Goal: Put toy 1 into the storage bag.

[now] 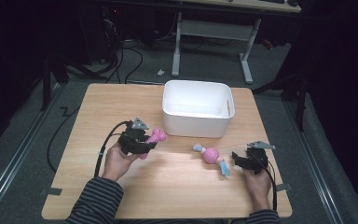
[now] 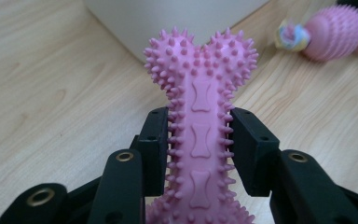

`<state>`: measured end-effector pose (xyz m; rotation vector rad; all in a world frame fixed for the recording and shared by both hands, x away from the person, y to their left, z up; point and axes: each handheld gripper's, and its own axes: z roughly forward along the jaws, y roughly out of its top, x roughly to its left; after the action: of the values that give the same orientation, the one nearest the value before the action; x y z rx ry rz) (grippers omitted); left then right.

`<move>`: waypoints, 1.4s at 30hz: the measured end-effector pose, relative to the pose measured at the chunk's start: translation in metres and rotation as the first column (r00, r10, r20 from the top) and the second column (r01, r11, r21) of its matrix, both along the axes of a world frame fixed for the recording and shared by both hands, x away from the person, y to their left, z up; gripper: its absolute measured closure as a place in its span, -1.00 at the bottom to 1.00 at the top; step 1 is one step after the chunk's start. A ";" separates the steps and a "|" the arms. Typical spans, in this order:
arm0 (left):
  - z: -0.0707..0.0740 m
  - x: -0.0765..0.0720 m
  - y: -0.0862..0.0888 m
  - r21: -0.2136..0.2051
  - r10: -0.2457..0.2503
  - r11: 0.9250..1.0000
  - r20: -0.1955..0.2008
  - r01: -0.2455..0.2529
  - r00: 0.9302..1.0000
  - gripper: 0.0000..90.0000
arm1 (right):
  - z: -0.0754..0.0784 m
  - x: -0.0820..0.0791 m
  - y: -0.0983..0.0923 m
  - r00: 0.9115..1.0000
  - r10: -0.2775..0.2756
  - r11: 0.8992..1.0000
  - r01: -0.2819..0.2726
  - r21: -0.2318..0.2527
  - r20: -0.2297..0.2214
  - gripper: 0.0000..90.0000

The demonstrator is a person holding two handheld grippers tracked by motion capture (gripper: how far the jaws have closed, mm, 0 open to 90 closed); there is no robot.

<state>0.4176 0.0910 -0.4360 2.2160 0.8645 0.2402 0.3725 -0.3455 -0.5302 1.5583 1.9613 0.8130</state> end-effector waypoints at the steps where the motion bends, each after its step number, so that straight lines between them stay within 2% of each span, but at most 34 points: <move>1: 0.003 0.000 0.001 -0.010 -0.002 1.000 -0.002 0.002 1.000 0.32 | 0.000 0.000 0.000 1.000 0.000 1.000 0.000 0.000 0.000 -0.40; 4: 0.015 0.000 0.004 -0.050 -0.003 0.999 -0.003 0.003 1.000 0.32 | 0.000 0.000 0.000 1.000 0.000 1.000 0.000 0.000 0.000 -0.40; 7: 0.025 -0.001 0.007 -0.087 -0.021 0.996 -0.022 0.019 1.000 0.32 | 0.000 0.000 0.000 1.000 0.000 1.000 0.000 0.000 0.000 -0.40; 8: 0.030 -0.002 0.006 -0.065 -0.031 0.997 -0.014 0.029 0.999 0.32 | 0.000 0.000 0.000 1.000 0.001 1.000 -0.001 0.000 0.000 -0.40; 11: 0.038 -0.006 0.005 -0.043 -0.039 0.998 -0.002 0.039 0.999 0.32 | 0.000 0.000 0.000 1.000 0.000 1.000 0.000 0.000 0.000 -0.40; 16: 0.058 -0.006 0.005 -0.050 -0.067 0.997 0.013 0.067 0.998 0.32 | 0.000 0.000 0.000 1.000 0.000 1.000 0.000 0.000 0.000 -0.40; 21: 0.076 -0.002 0.003 -0.110 -0.111 0.988 0.013 0.112 0.994 0.31 | 0.000 0.000 0.000 1.000 -0.001 1.000 0.001 0.000 0.000 -0.40; 28: 0.103 0.005 -0.013 -0.076 -0.130 0.988 0.041 0.133 0.991 0.31 | 0.000 0.000 0.000 1.000 0.000 1.000 0.000 0.000 0.000 -0.40; 30: 0.106 0.007 -0.017 -0.087 -0.147 0.985 0.036 0.150 0.988 0.31 | 0.000 0.000 0.000 1.000 0.000 1.000 0.000 0.001 -0.001 -0.40; 38: 0.112 0.020 -0.038 -0.060 -0.177 0.982 0.039 0.179 0.983 0.31 | 0.000 0.000 0.000 1.000 0.000 1.000 0.000 0.001 0.000 -0.40; 42: 0.116 0.029 -0.044 -0.081 -0.185 0.979 0.031 0.187 0.982 0.32 | 0.000 0.000 0.000 1.000 0.001 1.000 -0.001 0.000 -0.001 -0.40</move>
<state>0.4466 0.0472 -0.3200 2.1941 0.6374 0.1367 0.3724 -0.3455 -0.5302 1.5579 1.9627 0.8134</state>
